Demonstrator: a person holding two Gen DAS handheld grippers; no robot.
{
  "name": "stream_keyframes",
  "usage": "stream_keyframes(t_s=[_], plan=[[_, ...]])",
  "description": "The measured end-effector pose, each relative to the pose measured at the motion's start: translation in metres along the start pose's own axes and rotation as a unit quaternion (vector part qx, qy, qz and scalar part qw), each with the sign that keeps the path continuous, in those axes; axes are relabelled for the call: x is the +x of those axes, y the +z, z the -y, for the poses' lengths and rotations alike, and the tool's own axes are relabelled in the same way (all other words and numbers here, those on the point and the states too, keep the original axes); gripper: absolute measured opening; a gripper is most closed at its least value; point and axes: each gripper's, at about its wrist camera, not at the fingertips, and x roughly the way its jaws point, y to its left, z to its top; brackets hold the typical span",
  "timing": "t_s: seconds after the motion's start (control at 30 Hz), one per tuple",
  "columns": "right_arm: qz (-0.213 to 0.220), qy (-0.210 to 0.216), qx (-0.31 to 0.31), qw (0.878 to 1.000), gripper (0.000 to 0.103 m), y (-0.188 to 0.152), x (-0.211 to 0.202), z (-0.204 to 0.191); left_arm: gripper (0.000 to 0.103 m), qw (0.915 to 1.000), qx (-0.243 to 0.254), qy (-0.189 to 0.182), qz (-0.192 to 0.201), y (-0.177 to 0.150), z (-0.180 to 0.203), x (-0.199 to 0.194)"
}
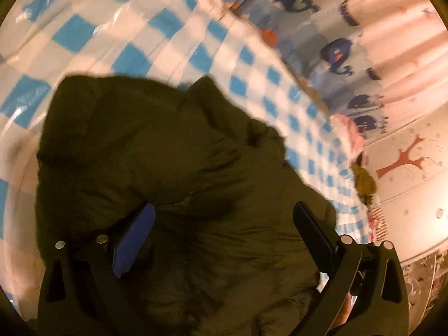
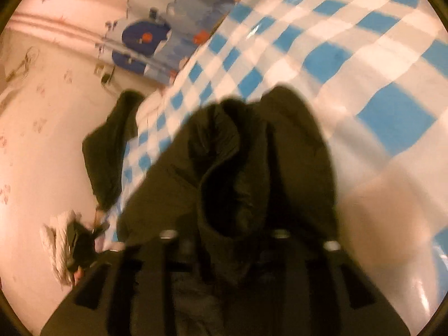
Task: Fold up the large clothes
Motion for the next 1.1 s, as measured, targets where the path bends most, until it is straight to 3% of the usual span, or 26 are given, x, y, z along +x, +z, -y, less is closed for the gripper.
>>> stream_keyframes(t_s=[0.07, 0.1, 0.17, 0.27, 0.33, 0.43, 0.53, 0.63, 0.7, 0.77, 0.8, 0.97, 1.1], plan=[[0.049, -0.028, -0.004, 0.998, 0.064, 0.007, -0.025, -0.005, 0.095, 0.9994, -0.002, -0.033, 0.012, 0.001, 0.002, -0.018], [0.087, -0.028, -0.032, 0.995, 0.065, 0.011, -0.04, -0.018, 0.095, 0.9989, 0.001, -0.042, 0.019, 0.002, 0.002, -0.027], [0.111, -0.007, -0.09, 0.99, 0.072, 0.014, -0.048, -0.046, 0.095, 0.9982, 0.002, -0.049, 0.036, 0.008, -0.001, -0.041], [0.052, 0.008, -0.192, 0.98, 0.081, 0.014, -0.011, -0.098, 0.095, 0.9983, -0.007, -0.039, 0.043, 0.018, -0.011, -0.044], [-0.017, -0.032, -0.217, 0.976, 0.081, 0.012, 0.035, -0.105, 0.095, 0.9994, -0.014, -0.025, 0.02, 0.024, -0.023, -0.029], [-0.08, -0.103, -0.19, 0.973, 0.081, 0.01, 0.092, -0.067, 0.095, 0.9999, -0.009, 0.008, -0.004, 0.023, -0.039, -0.004], [-0.107, -0.093, -0.164, 0.976, 0.08, 0.005, 0.104, -0.035, 0.095, 0.999, 0.021, 0.021, -0.035, 0.019, -0.047, 0.026], [-0.109, -0.066, -0.164, 0.978, 0.08, 0.003, 0.078, -0.039, 0.095, 0.9973, 0.021, 0.054, -0.045, 0.016, -0.04, 0.025], [-0.109, -0.029, -0.172, 0.979, 0.08, 0.002, 0.044, -0.047, 0.095, 0.9979, 0.015, 0.048, -0.04, 0.012, -0.032, -0.004], [-0.099, -0.02, -0.182, 0.978, 0.086, -0.002, 0.002, -0.046, 0.095, 0.9987, 0.029, 0.033, -0.025, -0.003, -0.024, -0.051], [-0.096, -0.013, -0.183, 0.978, 0.093, -0.008, -0.026, -0.04, 0.095, 0.9987, 0.035, 0.032, -0.017, -0.014, -0.022, -0.076], [-0.125, -0.018, -0.162, 0.979, 0.094, -0.047, -0.11, 0.011, 0.095, 0.9986, 0.031, 0.04, -0.016, -0.094, -0.056, -0.185], [-0.144, 0.001, -0.09, 0.985, 0.094, -0.074, -0.143, 0.057, 0.095, 0.997, -0.029, 0.058, -0.043, -0.149, -0.102, -0.208]])
